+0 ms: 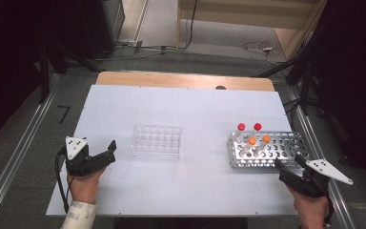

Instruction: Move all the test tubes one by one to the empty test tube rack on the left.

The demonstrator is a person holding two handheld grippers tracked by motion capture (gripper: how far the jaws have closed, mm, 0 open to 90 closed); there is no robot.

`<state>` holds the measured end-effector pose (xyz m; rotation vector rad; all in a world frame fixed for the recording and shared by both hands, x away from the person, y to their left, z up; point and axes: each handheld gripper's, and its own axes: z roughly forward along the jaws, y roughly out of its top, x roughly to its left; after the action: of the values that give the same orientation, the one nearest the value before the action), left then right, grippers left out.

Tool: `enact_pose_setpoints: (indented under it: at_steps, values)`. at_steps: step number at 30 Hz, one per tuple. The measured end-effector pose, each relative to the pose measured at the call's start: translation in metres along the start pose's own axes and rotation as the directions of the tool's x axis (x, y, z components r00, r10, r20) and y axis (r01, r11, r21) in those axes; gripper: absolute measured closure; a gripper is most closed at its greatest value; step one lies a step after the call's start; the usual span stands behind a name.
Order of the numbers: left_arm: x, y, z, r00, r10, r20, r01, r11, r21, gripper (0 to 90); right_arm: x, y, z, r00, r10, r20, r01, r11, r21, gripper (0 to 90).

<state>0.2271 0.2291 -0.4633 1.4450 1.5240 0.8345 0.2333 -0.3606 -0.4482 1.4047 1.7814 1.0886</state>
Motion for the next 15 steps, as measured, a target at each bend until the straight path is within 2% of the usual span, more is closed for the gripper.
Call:
enact_pose_setpoints:
  at_steps: [5,11,15]
  values:
    - [0.0,-0.001,0.002,1.0,-0.003,-0.003,0.003,0.9999,0.01,4.5,0.009,0.001,0.003,0.999,-0.002,-0.046,0.002,1.0,0.0,22.8]
    - [-0.003,-0.001,0.001,1.0,0.007,0.006,-0.007,1.0,-0.003,4.5,0.016,0.002,0.006,0.9963,-0.005,-0.086,0.006,1.0,0.003,22.8]
    - [-0.005,0.0,0.002,0.9998,0.016,0.012,-0.016,0.9999,-0.005,4.5,0.018,0.002,0.007,0.9955,-0.008,-0.094,0.009,0.9999,0.006,22.8]
